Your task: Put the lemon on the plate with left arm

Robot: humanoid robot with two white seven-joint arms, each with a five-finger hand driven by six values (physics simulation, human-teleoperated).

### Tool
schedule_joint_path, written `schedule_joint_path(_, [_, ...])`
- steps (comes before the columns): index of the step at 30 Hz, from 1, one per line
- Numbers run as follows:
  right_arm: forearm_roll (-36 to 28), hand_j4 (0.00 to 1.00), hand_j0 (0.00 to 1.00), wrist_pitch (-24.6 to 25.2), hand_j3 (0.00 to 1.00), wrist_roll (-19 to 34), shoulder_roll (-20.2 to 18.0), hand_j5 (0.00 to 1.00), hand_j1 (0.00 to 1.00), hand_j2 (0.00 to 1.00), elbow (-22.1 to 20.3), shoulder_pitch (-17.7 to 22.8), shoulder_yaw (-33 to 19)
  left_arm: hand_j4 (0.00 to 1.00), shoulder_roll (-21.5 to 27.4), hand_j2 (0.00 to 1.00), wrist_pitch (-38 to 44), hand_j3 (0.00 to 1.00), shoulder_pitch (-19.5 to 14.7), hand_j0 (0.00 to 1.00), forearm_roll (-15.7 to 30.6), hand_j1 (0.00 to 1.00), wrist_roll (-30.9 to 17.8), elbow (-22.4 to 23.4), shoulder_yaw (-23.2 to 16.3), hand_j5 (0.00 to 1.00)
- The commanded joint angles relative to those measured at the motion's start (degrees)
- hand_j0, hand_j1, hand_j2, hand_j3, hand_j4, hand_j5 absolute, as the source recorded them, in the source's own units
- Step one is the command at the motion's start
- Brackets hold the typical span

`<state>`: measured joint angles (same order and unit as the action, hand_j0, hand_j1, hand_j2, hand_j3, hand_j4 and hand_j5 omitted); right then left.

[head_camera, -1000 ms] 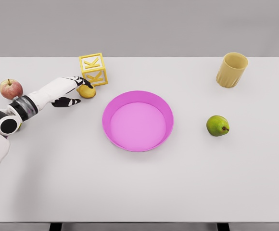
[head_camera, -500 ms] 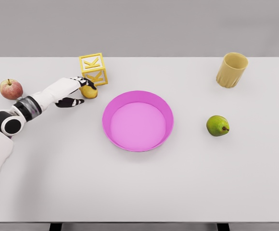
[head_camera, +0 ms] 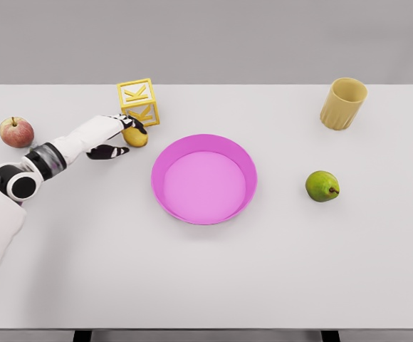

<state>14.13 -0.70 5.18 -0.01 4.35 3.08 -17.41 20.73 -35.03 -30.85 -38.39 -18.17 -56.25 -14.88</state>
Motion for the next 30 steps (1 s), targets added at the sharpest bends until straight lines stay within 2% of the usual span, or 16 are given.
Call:
schedule_joint_path(1, [0.02, 1.00, 1.00, 0.00, 1.00, 0.01, 0.01, 1.00, 1.00, 1.00, -0.05, 0.00, 0.01, 0.68, -0.17, 0.68, 0.03, 0.68, 0.00, 0.68, 0.25, 0.68, -0.03, -0.09, -0.06, 0.68])
schedule_joint_path(14, [0.02, 1.00, 1.00, 0.00, 1.00, 0.01, 0.01, 1.00, 1.00, 1.00, 0.04, 0.00, 0.01, 0.64, -1.22, 0.64, 0.03, 0.64, 0.18, 0.64, 0.16, 0.64, 0.15, -0.09, -0.06, 0.64])
schedule_joint_path(22, [0.02, 1.00, 1.00, 0.00, 1.00, 0.01, 0.01, 1.00, 1.00, 1.00, -0.05, 0.00, 0.01, 0.55, -1.22, 0.55, 0.03, 0.55, 0.35, 0.55, 0.25, 0.55, 0.24, -0.18, -0.06, 0.55])
schedule_joint_path(30, [0.02, 1.00, 1.00, 0.00, 1.00, 0.01, 0.01, 1.00, 1.00, 1.00, -0.05, 0.00, 0.01, 0.52, -1.22, 0.52, 0.03, 0.52, 0.62, 0.52, 0.51, 0.52, 0.24, -0.88, -0.06, 0.52])
